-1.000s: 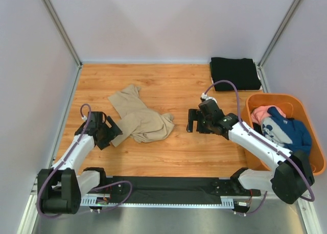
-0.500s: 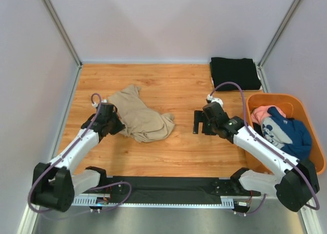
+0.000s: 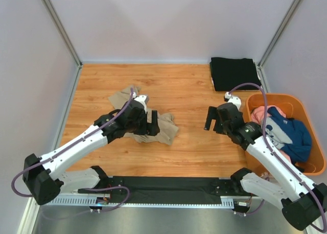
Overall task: Fold and stack the t-shirts
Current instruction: Flatten the tshirt out
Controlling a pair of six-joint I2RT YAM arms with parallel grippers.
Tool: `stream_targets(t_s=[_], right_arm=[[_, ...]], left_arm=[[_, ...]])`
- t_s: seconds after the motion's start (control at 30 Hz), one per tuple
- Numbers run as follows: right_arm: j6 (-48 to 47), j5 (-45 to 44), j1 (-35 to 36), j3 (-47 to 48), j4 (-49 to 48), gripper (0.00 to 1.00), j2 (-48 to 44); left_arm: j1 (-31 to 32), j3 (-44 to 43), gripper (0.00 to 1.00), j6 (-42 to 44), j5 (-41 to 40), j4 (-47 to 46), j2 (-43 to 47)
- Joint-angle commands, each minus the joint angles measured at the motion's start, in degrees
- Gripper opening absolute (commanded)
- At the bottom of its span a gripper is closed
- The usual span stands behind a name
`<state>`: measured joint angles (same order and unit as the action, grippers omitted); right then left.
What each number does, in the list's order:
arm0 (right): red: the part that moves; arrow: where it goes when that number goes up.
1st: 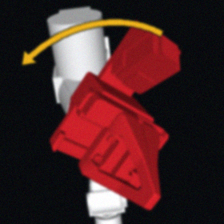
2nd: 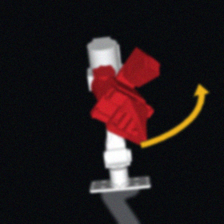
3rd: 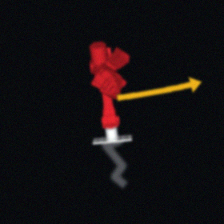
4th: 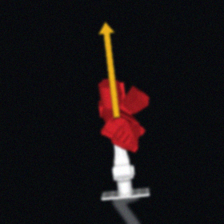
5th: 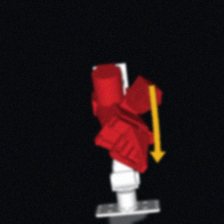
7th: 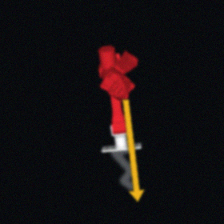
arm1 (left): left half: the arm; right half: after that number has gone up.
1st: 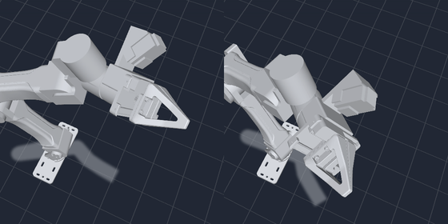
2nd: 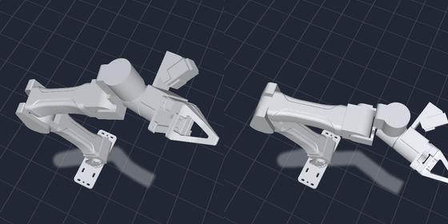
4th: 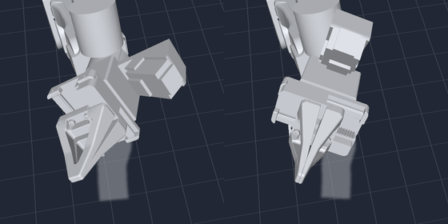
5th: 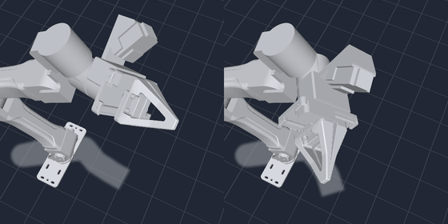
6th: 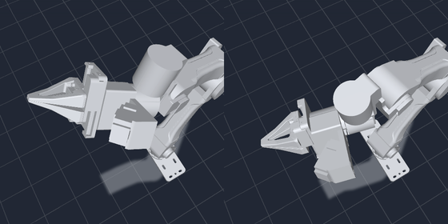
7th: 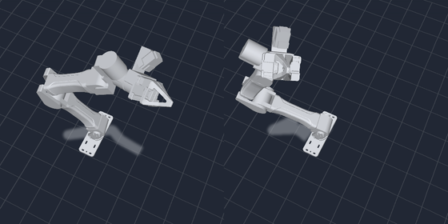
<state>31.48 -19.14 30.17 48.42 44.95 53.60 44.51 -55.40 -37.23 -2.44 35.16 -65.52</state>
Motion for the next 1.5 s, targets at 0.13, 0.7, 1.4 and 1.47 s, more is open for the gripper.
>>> stream_targets(t_s=[0.13,0.7,1.4,1.47], right_arm=[[-0.46,18.25,1.54,-1.14,-11.18,0.99,2.46],[4.46,31.62,3.92,10.12,-27.54,0.77,40.96],[2.71,31.27,4.63,5.54,-34.23,0.15,44.94],[1.74,30.65,4.54,5.28,-32.74,0.0,42.91]], left_arm=[[-8.53,-0.5,1.0,1.82,-13.82,9.4,12.07],[-29.65,1.78,0.97,1.82,-8.56,11.34,15.52],[-34.22,5.3,0.96,0.76,-7.05,5.45,9.1],[-34.93,5.21,0.95,0.85,-6.79,4.92,7.43]])
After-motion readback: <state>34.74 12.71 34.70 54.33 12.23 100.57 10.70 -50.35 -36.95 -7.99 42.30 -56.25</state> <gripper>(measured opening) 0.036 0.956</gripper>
